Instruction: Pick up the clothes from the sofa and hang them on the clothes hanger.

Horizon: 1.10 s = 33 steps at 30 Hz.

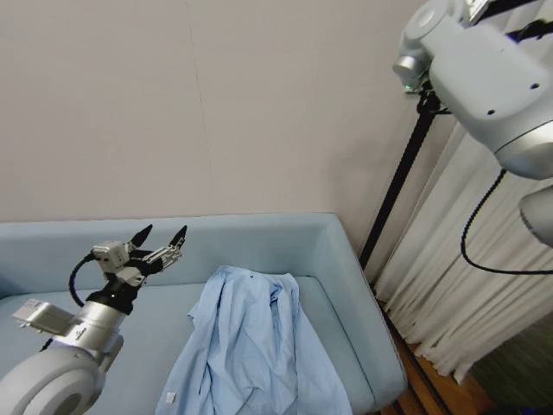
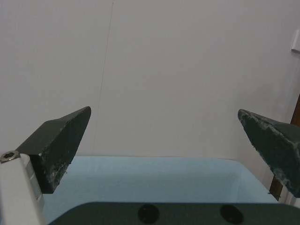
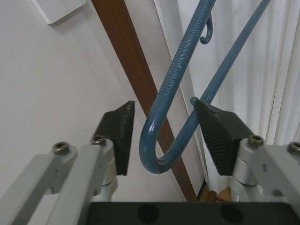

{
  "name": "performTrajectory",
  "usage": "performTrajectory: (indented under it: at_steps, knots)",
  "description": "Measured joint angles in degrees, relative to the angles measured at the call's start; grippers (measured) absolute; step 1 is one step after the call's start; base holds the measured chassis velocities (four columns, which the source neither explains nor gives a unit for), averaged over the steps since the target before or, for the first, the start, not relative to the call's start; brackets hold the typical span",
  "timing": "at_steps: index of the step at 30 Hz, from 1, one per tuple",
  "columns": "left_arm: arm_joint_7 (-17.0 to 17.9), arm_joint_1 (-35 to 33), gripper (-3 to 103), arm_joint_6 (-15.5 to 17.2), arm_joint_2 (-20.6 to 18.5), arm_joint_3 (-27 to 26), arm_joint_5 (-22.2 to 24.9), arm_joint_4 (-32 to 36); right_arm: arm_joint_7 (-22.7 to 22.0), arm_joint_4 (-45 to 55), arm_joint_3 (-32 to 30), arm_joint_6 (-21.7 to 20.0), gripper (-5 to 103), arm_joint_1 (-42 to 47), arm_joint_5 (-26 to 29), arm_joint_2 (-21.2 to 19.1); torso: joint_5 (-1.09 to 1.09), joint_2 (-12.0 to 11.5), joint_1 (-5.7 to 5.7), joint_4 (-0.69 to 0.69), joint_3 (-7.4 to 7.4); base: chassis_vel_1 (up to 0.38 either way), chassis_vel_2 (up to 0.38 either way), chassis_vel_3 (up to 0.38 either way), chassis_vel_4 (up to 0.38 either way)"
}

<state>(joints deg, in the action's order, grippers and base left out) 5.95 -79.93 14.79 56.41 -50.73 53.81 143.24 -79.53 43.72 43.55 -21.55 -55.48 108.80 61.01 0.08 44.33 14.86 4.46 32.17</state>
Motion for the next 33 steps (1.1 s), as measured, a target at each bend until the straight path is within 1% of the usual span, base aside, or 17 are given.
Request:
performTrajectory:
  at_steps: [2, 3, 4, 6, 7, 9, 10, 11, 18, 23, 26, 27, 28, 31, 32, 33]
  knots:
    - [0.0, 0.0, 100, 0.0, 0.0, 0.0, 0.0, 0.0, 0.0, 0.3, 0.0, 0.0, 42, 0.1, 0.0, -0.3, -0.01, 0.0, 0.0, 0.0, 0.0, 0.0, 0.0, 0.0, 0.0]
    - [0.0, 0.0, 100, 0.0, -0.1, 0.0, 0.0, 0.0, 0.1, 0.8, 0.1, 0.0, 32, 0.3, 0.0, -0.8, 0.0, 0.0, 0.0, 0.0, 0.0, 0.0, 0.0, 0.0, 0.0]
    - [-0.1, 0.0, 100, 0.0, -0.2, -0.1, 0.0, 0.0, 0.0, 1.5, 0.2, 0.0, 32, 0.4, 0.0, -1.3, 0.0, 0.0, 0.0, 0.0, 0.0, 0.0, 0.0, 0.0, 0.0]
    - [-0.2, 0.0, 100, -0.1, -0.4, -0.2, 0.0, 0.0, -0.1, 2.9, 0.3, 0.0, 21, 0.6, 0.0, -2.2, 0.02, 0.0, 0.0, 0.02, 0.0, 0.0, 0.0, 0.0, 0.0]
    - [-0.2, 0.0, 100, -0.1, -0.4, -0.2, 0.0, 0.0, -0.1, 2.9, 0.3, 0.0, 21, 0.6, 0.0, -2.2, 0.02, 0.0, 0.0, 0.02, 0.0, 0.0, 0.0, 0.0, 0.0]
    - [-0.3, 0.1, 100, -0.1, -0.5, -0.2, 0.0, 0.0, -0.3, 4.3, 0.7, 0.0, 10, 0.6, -0.1, -3.2, 0.01, 0.0, 0.0, 0.02, 0.0, 0.0, 0.0, 0.0, 0.0]
    - [-0.4, 0.1, 100, -0.1, -0.6, -0.2, 0.0, 0.0, -0.3, 5.1, 1.0, 0.2, 10, 0.6, 0.0, -3.8, 0.02, 0.0, 0.0, 0.04, -0.01, 0.0, 0.0, 0.0, 0.0]
    - [-0.5, 0.2, 100, -0.1, -0.6, -0.2, 0.0, 0.0, -0.4, 5.7, 1.1, 0.5, 8, 0.6, 0.0, -4.2, 0.02, 0.0, 0.0, 0.02, -0.01, 0.0, 0.0, 0.0, 0.0]
    - [-0.6, 0.4, 100, -0.1, -0.3, 0.7, 0.0, 0.0, -0.8, 8.7, 2.4, 1.2, 8, -0.9, 0.2, -6.2, -0.01, 0.0, 0.0, -0.03, 0.0, 0.0, 0.0, 0.0, 0.0]
    - [-0.7, 0.5, 100, -0.1, -0.1, 1.4, -0.2, 0.0, -1.2, 12.3, 4.2, 1.1, 8, -3.1, 1.1, -8.1, 0.01, 0.0, 0.0, 0.01, 0.0, 0.0, 0.0, 0.0, 0.0]
    - [-0.7, 0.9, 100, -0.1, 0.0, 1.7, -0.4, 0.0, -1.9, 16.7, 5.1, 1.0, 8, -4.6, 3.2, -9.9, 0.0, 0.0, 0.0, 0.01, -0.01, 0.0, 0.0, 0.0, 0.0]
    - [-0.7, 0.9, 100, -0.1, 0.0, 1.7, -0.4, 0.0, -1.9, 16.7, 5.1, 1.0, 8, -4.6, 3.2, -9.9, 0.0, 0.0, 0.0, 0.01, -0.01, 0.0, 0.0, 0.0, 0.0]
    - [-0.7, 0.9, 100, -0.1, 0.1, 1.7, -0.4, 0.0, -2.1, 18.8, 5.3, 0.9, 8, -4.7, 4.0, -10.8, 0.01, 0.0, 0.0, 0.03, -0.01, 0.0, 0.0, 0.0, 0.0]
    - [-0.7, 1.0, 100, -0.1, 0.1, 1.6, -0.4, 0.0, -2.7, 26.3, 5.9, 0.6, 8, -4.9, 6.2, -13.9, -0.02, 0.0, 0.0, 0.0, -0.01, 0.0, 0.0, 0.0, 0.0]
    - [-0.7, 1.0, 100, -0.1, 0.1, 1.6, -0.4, 0.0, -2.7, 26.3, 5.9, 0.6, 8, -4.9, 6.2, -13.9, -0.02, 0.0, 0.0, 0.0, -0.01, 0.0, 0.0, 0.0, 0.0]
    - [-0.7, 0.9, 100, -0.1, 0.2, 1.4, -0.4, 0.0, -2.9, 28.2, 6.1, 0.5, 8, -4.9, 6.6, -14.7, -0.01, 0.0, 0.0, 0.0, -0.01, 0.0, 0.0, 0.0, 0.0]
